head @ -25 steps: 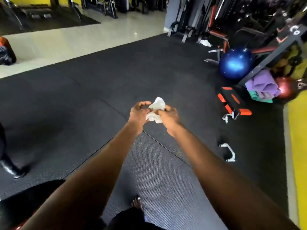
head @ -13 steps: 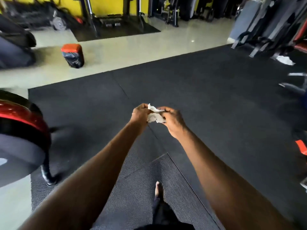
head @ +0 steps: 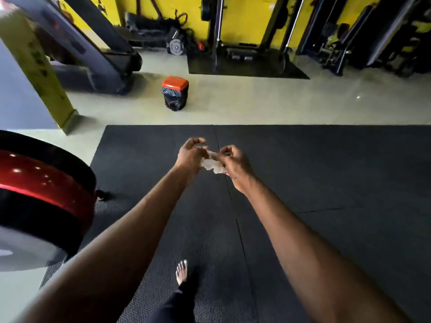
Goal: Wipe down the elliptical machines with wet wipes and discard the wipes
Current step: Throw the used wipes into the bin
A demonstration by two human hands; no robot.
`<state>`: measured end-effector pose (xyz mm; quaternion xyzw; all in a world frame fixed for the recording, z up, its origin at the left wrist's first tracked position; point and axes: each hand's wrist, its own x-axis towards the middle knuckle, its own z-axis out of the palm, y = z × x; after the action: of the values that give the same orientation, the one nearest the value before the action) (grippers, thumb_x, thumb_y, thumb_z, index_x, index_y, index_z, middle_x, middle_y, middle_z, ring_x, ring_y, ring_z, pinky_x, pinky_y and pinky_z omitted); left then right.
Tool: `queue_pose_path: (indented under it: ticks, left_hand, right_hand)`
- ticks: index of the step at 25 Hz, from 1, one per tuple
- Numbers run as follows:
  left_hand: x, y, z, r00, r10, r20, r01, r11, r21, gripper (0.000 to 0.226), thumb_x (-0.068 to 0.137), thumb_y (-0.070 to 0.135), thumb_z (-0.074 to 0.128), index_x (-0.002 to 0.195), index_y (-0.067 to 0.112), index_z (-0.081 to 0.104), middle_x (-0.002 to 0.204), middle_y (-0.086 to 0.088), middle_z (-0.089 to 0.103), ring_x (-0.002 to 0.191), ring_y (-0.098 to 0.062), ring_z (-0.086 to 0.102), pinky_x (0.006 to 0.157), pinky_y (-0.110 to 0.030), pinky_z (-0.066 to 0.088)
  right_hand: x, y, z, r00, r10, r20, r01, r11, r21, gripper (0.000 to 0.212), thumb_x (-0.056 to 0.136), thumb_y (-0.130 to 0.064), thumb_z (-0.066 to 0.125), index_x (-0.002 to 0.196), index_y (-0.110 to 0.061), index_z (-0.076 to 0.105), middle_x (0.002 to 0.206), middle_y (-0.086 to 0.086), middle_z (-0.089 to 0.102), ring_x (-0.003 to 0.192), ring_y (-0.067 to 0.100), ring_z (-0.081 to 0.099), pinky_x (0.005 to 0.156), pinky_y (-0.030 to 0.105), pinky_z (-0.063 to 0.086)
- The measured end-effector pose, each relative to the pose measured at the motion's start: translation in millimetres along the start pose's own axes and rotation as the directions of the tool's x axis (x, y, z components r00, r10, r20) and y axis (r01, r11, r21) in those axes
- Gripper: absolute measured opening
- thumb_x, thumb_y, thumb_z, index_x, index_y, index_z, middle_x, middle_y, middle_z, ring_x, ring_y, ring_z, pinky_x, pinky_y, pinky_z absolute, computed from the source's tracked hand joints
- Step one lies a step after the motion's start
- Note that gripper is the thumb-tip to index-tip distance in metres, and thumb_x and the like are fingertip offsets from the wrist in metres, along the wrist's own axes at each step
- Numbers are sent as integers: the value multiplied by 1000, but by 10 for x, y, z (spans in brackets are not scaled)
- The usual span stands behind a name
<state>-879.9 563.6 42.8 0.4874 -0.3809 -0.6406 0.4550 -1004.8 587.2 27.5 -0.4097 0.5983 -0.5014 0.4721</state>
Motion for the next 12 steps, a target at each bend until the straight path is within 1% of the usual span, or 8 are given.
queue_pose_path:
  ticks: [2, 3, 4, 6, 8, 9, 10, 12]
  left_hand:
    - [766, 157, -73, 1000, 5, -13, -5, 1000, 11, 40, 77, -18, 43, 97, 14, 57, 82, -9, 60, 65, -22, 58, 63, -33, 49]
    - [1124, 284, -87, 1000, 2, -16, -2, 1000, 20, 41, 76, -18, 46, 99, 14, 57, 88, -10, 59, 70, -25, 59, 66, -36, 50]
    - [1425, 402, -89, 1000, -11, 1, 11, 999, 32, 41, 76, -18, 49, 102, 13, 57, 91, -12, 59, 74, -26, 59, 66, -36, 51]
    - [2053, 631, -60, 998, -45, 54, 43, 998, 37, 32, 83, -11, 55, 108, 10, 55, 91, -13, 59, 72, -23, 59, 56, -27, 51]
    - [2655, 835, 16, 988, -102, 116, 91, 991, 93, 18, 89, -1, 55, 104, 10, 57, 87, -11, 60, 65, -18, 55, 45, -20, 45]
    - [2960, 925, 52, 985, -117, 129, 100, 986, 135, 13, 91, 2, 54, 99, 11, 59, 84, -10, 60, 62, -16, 53, 43, -19, 43]
    - [3270, 1009, 81, 987, -119, 111, 101, 982, 161, 12, 91, 3, 54, 93, 13, 60, 82, -9, 60, 59, -15, 51, 43, -19, 42]
    - [3943, 1133, 96, 995, -85, 54, 75, 984, 162, 16, 91, 0, 52, 87, 14, 59, 79, -6, 59, 58, -14, 51, 45, -19, 42]
  right_hand:
    - [729, -83, 137, 997, 57, 45, -54, 996, -66, 31, 76, -24, 80, 98, -15, 59, 90, 6, 68, 68, 18, 67, 61, 31, 53]
    - [1103, -163, 214, 995, 63, 74, -57, 995, -81, 30, 77, -23, 80, 99, -13, 61, 88, 6, 70, 66, 18, 67, 60, 31, 54]
    - [1414, -244, 281, 995, 55, 85, -47, 995, -93, 24, 79, -20, 78, 96, -13, 64, 84, 5, 71, 65, 18, 67, 59, 30, 54]
    - [2075, -437, 372, 999, 18, 39, -15, 996, -86, 10, 83, -15, 74, 90, -15, 67, 80, 3, 71, 67, 17, 66, 57, 27, 54]
    - [2763, -591, 419, 1000, -6, -31, 3, 996, -87, 8, 85, -15, 71, 92, -16, 67, 82, -1, 70, 70, 14, 66, 54, 23, 52]
    - [3098, -659, 440, 999, -9, -45, 5, 996, -87, 9, 85, -15, 70, 93, -17, 68, 82, -2, 70, 72, 13, 66, 54, 22, 51]
    - [3435, -703, 464, 999, 1, -45, -5, 996, -84, 8, 84, -15, 70, 92, -18, 68, 82, -2, 70, 73, 13, 66, 55, 22, 51]
    - [4108, -739, 525, 999, 31, -11, -32, 997, -67, 3, 83, -17, 70, 85, -19, 70, 77, -1, 71, 68, 12, 65, 55, 23, 49]
